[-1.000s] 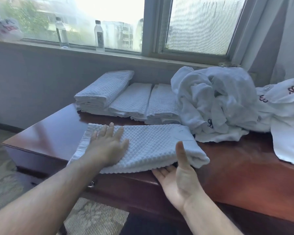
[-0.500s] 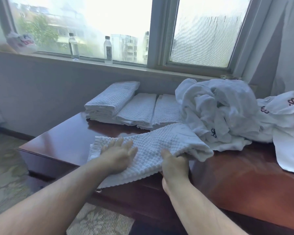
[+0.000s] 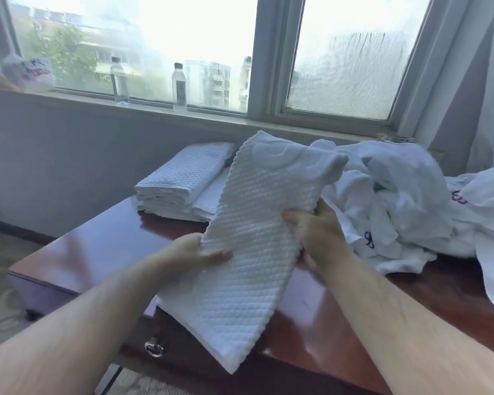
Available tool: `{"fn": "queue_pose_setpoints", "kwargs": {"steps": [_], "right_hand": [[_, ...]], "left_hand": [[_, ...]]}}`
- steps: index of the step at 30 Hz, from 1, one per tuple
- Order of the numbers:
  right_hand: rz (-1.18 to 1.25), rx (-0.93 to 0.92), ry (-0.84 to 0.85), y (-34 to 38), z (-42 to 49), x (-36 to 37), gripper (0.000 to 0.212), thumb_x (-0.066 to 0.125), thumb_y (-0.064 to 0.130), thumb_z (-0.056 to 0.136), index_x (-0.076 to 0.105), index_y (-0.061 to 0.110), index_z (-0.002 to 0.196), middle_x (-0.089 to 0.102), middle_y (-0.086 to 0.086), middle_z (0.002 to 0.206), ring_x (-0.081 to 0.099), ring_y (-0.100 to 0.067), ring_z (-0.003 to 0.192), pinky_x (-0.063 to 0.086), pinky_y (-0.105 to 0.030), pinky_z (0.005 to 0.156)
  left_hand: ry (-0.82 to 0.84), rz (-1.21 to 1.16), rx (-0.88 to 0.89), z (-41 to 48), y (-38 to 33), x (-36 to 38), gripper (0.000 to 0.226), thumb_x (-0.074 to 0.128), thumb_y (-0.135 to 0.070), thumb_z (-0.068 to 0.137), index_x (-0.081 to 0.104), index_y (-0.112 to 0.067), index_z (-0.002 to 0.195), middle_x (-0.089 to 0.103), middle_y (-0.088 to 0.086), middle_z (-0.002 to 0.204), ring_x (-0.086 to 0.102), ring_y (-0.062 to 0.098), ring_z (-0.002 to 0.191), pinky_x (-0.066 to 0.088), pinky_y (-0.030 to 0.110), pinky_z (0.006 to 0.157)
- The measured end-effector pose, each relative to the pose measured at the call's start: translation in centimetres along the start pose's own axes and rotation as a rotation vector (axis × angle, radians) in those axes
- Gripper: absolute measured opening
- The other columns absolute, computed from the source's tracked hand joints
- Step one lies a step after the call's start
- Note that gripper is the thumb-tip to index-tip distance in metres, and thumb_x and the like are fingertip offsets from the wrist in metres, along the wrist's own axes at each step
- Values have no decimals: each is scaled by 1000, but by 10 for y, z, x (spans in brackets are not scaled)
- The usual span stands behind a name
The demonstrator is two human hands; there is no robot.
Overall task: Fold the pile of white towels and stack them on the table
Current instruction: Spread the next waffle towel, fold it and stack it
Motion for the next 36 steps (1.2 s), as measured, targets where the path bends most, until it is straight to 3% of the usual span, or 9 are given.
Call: {"fn": "queue_pose_setpoints", "kwargs": {"steps": [5, 7, 15, 19, 23, 26, 29, 32, 36], "right_hand": [[-19, 1, -45, -9, 48, -6, 29, 63, 4, 70, 72, 22, 91, 76, -14, 97, 75, -34, 85, 60, -45, 64], [-23, 13, -39, -9, 70, -4, 28, 63, 1, 72, 72, 17, 94, 76, -14, 96, 75, -34, 85, 60, -45, 66], [73, 16, 28, 9, 182, 12, 37, 54, -6, 92, 60, 3, 127, 73, -17, 115, 73, -37, 100, 61, -48, 75], [93, 61, 6, 3, 251, 17, 39, 52, -6, 94, 57, 0, 131, 71, -21, 117, 74, -37, 91, 61, -45, 69], [-63, 173, -35, -41, 300, 16, 27, 57, 6, 97, 63, 2, 123, 77, -16, 99, 76, -34, 82, 62, -47, 66], [-483, 350, -73, -95, 313, 7, 42, 59, 34, 95, 61, 4, 125, 73, -15, 109, 71, -37, 97, 58, -53, 90], [-720, 299, -110, -101, 327, 2, 34, 54, 27, 93, 61, 3, 116, 66, -18, 117, 64, -40, 108, 53, -52, 98], [-628, 225, -151, -95, 332, -2, 26, 56, 14, 89, 64, 1, 110, 68, -19, 111, 66, -39, 102, 56, -56, 93], [-562, 138, -101, -89, 327, 8, 23, 48, 7, 97, 57, -11, 108, 68, -21, 104, 59, -26, 85, 56, -47, 81]], "left_hand": [[-102, -155, 45, 18, 3, -7, 71, 68, -78, 67, 69, -26, 115, 75, -5, 110, 71, 19, 104, 54, 47, 98], [-140, -140, 52, 28, -1, -17, 76, 63, -84, 64, 67, -29, 116, 75, -9, 109, 71, 15, 102, 54, 45, 96], [-223, -241, 16, 97, -35, -84, 42, 71, -63, 82, 68, -32, 110, 77, -14, 96, 75, 8, 84, 60, 32, 78], [-302, -222, -3, 135, -50, -119, 32, 70, -53, 88, 68, -29, 109, 77, -11, 94, 75, 9, 81, 58, 29, 74], [-314, 111, -181, 162, -34, -124, 31, 57, -48, 95, 61, -28, 118, 69, -5, 117, 66, 14, 100, 51, 31, 82], [-246, 451, -322, 171, -7, -105, 59, 47, -54, 100, 37, -22, 149, 53, 2, 141, 54, 21, 119, 39, 30, 82], [-249, 385, -294, 168, 2, -103, 45, 50, -53, 100, 49, -18, 128, 63, 2, 112, 62, 15, 87, 47, 32, 65], [-252, 36, -242, 160, 2, -100, 31, 61, -44, 97, 61, -15, 104, 70, 6, 94, 66, 10, 62, 54, 30, 51], [-280, 42, -236, 149, 0, -86, 31, 63, -49, 94, 54, -21, 101, 70, 4, 88, 71, 16, 62, 60, 35, 57]]}}
Point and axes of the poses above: each hand's wrist, its own z-axis towards the middle knuckle, its own x-axis out of the palm, y = z × x, the point moved 7 cm from there along z, towards the middle knuckle
